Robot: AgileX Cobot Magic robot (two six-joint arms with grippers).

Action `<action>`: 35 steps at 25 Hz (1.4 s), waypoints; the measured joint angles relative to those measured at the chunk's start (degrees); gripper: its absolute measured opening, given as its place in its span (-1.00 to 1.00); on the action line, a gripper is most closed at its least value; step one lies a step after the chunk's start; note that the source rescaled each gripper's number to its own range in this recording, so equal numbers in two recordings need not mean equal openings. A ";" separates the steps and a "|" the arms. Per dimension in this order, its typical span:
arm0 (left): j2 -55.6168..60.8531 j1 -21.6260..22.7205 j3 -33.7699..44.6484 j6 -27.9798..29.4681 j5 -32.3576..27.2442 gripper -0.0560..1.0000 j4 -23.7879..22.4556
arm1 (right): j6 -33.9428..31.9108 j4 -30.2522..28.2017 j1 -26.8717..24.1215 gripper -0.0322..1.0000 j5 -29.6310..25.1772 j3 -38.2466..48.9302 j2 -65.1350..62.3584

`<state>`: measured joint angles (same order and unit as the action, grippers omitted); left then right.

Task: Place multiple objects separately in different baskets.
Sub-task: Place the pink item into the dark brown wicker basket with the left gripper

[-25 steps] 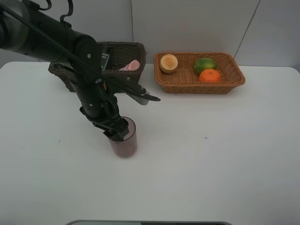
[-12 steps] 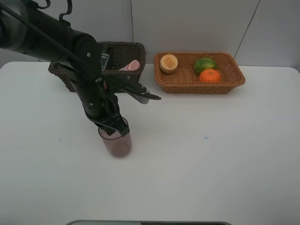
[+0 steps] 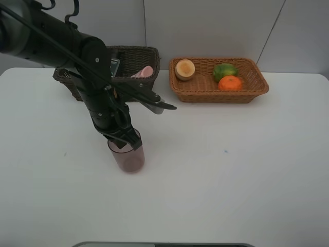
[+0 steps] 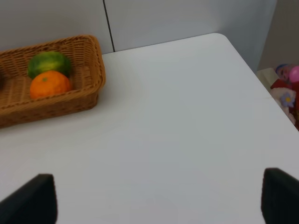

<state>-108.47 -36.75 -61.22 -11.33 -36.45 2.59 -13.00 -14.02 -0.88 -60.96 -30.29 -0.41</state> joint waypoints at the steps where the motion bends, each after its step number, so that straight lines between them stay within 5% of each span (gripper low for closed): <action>1: 0.07 0.00 0.00 0.00 -0.13 -0.89 0.00 | 0.00 0.00 0.00 0.84 0.00 0.00 0.00; 13: 5.99 0.00 -0.40 0.56 -1.11 -0.89 -0.64 | 0.00 0.00 0.00 0.84 0.00 0.00 0.00; 20: 7.29 1.78 -8.68 9.90 -1.60 -0.89 -2.59 | 0.00 0.00 0.00 0.84 0.00 0.00 0.00; 35: 9.95 19.45 -13.95 27.08 3.68 -0.89 -16.81 | 0.00 0.00 0.00 0.84 0.00 0.00 0.00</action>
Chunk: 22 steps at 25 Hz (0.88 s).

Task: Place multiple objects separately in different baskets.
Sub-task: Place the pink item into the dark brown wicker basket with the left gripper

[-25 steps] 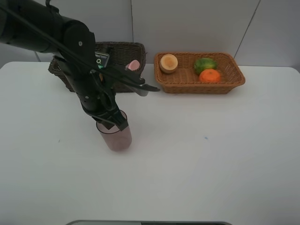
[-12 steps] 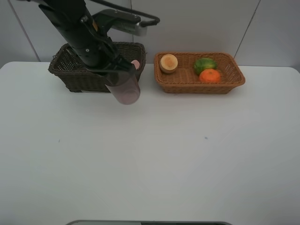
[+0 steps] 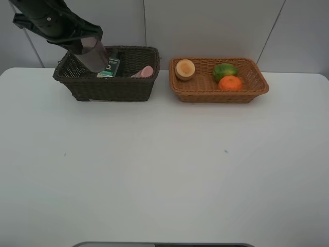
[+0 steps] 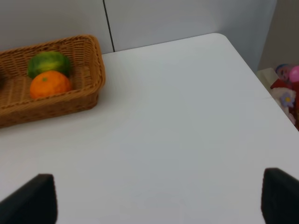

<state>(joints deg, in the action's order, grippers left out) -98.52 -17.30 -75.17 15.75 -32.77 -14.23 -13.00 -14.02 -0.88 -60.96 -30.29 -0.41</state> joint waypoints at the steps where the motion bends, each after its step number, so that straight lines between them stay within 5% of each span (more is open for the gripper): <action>1: -0.12 1.39 0.00 0.83 1.10 -0.89 -0.50 | 0.00 0.00 0.00 0.84 0.00 0.00 0.00; 10: -6.21 8.76 -0.51 2.26 13.79 -0.89 -1.31 | 0.00 0.00 0.00 0.84 0.00 0.00 0.00; 22: -14.22 9.48 -0.68 2.20 16.60 -0.89 -1.58 | 0.00 0.00 0.00 0.84 0.00 0.00 0.00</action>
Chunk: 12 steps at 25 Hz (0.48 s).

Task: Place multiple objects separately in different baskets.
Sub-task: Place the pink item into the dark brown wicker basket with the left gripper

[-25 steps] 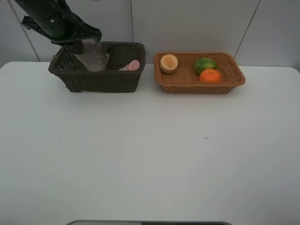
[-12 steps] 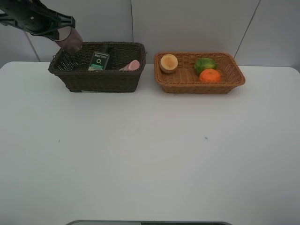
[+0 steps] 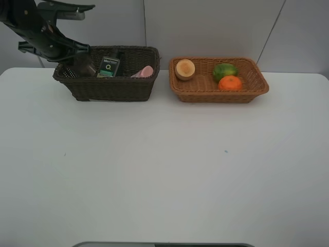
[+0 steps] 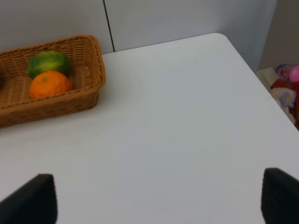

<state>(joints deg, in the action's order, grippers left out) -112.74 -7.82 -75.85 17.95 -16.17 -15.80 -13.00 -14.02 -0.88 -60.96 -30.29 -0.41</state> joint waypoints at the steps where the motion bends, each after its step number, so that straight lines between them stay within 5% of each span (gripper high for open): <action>1: -0.22 0.00 0.00 0.00 -0.06 -0.89 0.00 | 0.00 0.00 0.00 0.84 0.00 0.00 0.00; 5: -0.22 0.00 0.00 -0.12 0.00 -0.86 -0.13 | 0.00 0.00 0.00 0.84 0.00 0.00 0.00; 7: -0.22 0.00 0.00 -0.25 0.00 -0.66 -0.13 | 0.00 0.00 0.00 0.84 0.00 0.00 0.00; 12: -0.22 0.00 -0.18 -0.79 0.00 0.60 -0.13 | 0.00 0.00 0.00 0.84 0.00 0.00 0.00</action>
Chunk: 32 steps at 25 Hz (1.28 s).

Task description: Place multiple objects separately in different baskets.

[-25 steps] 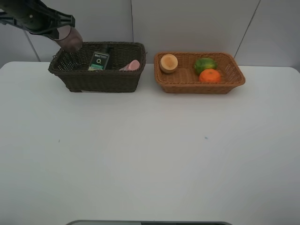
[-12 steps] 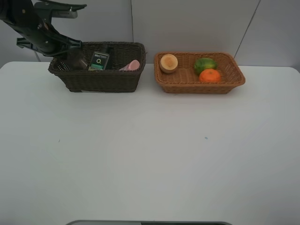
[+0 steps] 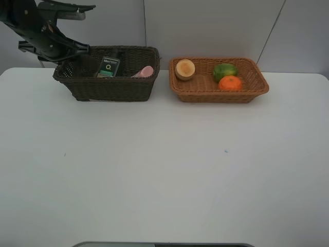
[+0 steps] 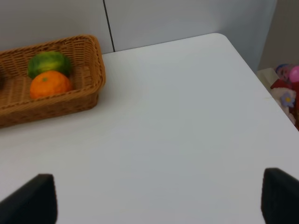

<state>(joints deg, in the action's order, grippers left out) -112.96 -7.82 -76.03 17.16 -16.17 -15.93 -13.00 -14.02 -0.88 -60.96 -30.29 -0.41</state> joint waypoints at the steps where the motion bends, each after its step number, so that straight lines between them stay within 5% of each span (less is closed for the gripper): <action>1: 0.00 0.00 0.00 0.00 0.00 0.78 0.00 | 0.00 0.00 0.00 0.84 0.00 0.00 0.00; 5: 0.12 0.00 0.00 -0.01 0.06 0.99 0.16 | 0.00 0.00 0.00 0.84 0.00 0.00 0.00; 15: 9.06 0.10 0.88 -0.17 -3.71 1.00 2.23 | 0.00 0.00 0.00 0.84 0.00 0.00 0.00; 23: 29.65 1.67 18.15 -0.18 -5.39 1.00 4.49 | 0.00 0.00 0.00 0.84 0.00 0.00 0.00; 32: 63.49 1.72 34.42 -0.43 -20.36 1.00 6.03 | 0.00 0.00 0.00 0.84 0.00 0.00 0.00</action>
<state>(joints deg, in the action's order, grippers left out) -49.47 -6.09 -41.61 16.74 -36.53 -9.91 -13.00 -14.02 -0.88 -60.96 -30.29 -0.41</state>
